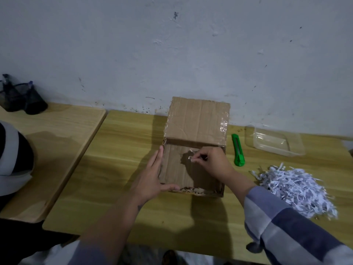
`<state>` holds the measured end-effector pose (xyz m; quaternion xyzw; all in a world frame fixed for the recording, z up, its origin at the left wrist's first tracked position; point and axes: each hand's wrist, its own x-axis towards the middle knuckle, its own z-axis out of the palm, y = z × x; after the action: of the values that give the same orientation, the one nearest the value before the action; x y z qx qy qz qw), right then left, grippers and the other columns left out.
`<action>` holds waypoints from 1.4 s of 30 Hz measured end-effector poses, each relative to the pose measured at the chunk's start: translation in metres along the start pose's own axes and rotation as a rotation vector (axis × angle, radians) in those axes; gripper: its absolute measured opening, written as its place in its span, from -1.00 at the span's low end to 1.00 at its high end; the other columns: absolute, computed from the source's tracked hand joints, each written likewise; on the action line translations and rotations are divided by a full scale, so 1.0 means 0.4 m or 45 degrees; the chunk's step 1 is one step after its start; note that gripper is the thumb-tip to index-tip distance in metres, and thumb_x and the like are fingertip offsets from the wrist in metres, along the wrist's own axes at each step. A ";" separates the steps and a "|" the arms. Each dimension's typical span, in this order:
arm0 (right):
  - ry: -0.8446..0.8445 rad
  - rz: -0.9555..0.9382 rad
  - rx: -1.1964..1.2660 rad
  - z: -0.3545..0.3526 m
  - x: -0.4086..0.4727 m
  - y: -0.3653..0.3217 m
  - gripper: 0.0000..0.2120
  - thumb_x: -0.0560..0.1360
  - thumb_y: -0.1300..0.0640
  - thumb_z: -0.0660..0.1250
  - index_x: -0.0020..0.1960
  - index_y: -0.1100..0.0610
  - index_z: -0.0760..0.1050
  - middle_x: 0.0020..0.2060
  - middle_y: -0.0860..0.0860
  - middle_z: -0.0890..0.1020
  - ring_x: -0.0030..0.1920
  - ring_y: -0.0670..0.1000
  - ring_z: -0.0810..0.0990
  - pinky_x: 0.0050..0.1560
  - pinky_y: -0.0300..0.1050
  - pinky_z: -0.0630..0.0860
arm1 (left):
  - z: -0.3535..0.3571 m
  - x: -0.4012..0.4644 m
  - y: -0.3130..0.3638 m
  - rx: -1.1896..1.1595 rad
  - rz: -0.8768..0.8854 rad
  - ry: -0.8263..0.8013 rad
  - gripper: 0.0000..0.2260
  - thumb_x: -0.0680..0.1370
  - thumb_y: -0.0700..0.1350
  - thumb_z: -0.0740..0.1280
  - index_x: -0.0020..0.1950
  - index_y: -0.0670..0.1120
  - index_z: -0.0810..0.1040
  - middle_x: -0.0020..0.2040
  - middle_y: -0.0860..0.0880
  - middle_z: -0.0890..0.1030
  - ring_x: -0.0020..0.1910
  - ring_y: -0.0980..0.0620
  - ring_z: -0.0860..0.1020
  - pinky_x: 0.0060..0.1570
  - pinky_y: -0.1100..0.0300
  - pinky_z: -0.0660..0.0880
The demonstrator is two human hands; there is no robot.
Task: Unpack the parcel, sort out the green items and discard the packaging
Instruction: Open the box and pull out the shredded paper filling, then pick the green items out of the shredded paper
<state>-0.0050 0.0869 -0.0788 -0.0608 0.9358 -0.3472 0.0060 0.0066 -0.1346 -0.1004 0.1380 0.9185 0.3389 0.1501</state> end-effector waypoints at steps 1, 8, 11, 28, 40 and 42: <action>0.047 0.045 0.034 -0.011 -0.006 0.003 -0.91 0.40 0.20 0.45 -0.11 0.18 0.68 -0.13 0.04 0.69 -0.13 -0.10 0.58 -0.05 -0.38 0.41 | -0.002 0.004 0.004 0.003 -0.010 -0.003 0.21 0.16 0.32 0.48 0.52 0.18 -0.31 0.56 0.19 -0.16 0.50 0.12 0.05 0.38 -0.01 0.22; 0.261 0.182 0.077 -0.071 -0.044 0.047 -0.91 0.38 0.17 0.47 -0.13 0.15 0.68 -0.14 0.02 0.70 -0.14 -0.11 0.59 -0.06 -0.29 0.51 | -0.020 0.050 0.007 -0.075 -0.065 -0.128 0.14 0.24 0.26 0.50 0.56 0.05 -0.19 0.58 0.10 -0.09 0.51 0.11 0.05 0.37 0.23 0.08; 0.301 0.221 0.108 -0.098 -0.060 0.068 -0.93 0.38 0.18 0.47 -0.14 0.16 0.68 -0.20 -0.01 0.68 -0.25 -0.24 0.56 -0.23 -0.51 0.42 | -0.022 0.063 0.010 -0.008 -0.109 -0.166 0.11 0.25 0.30 0.45 0.56 0.04 -0.19 0.58 0.08 -0.07 0.51 0.07 0.09 0.40 0.15 0.12; 0.505 0.571 0.038 -0.332 -0.344 0.305 -0.96 0.39 0.20 0.47 -0.22 0.15 0.62 -0.39 0.06 0.60 -0.39 -0.05 0.48 -0.36 -0.32 0.39 | 0.133 0.173 0.290 0.707 -0.127 0.245 -0.30 0.46 0.37 0.18 0.48 0.02 0.21 0.55 -0.13 0.04 0.49 -0.18 0.11 0.44 -0.12 0.12; 0.336 0.589 -0.074 -0.419 -0.457 0.449 -0.78 0.48 0.08 0.37 0.12 0.06 0.61 0.09 0.11 0.57 0.09 0.10 0.55 0.09 -0.09 0.45 | 0.456 0.173 0.610 0.460 0.679 -0.300 -0.59 0.55 0.12 0.28 0.39 0.12 0.36 0.45 0.07 0.28 0.44 0.01 0.20 0.36 -0.05 0.24; 0.206 0.608 -0.094 -0.400 -0.473 0.468 -0.72 0.43 0.09 0.42 0.14 0.04 0.59 0.10 0.11 0.51 0.12 0.10 0.51 0.18 -0.08 0.41 | 0.502 0.169 0.617 0.469 0.654 -0.349 -0.60 0.54 0.14 0.29 0.36 0.14 0.37 0.43 0.08 0.30 0.42 0.01 0.24 0.30 -0.03 0.27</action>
<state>0.1536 0.3538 -0.0852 0.1899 0.9331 -0.3051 0.0108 0.0563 0.1867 -0.0943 0.4336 0.8709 0.1725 0.1543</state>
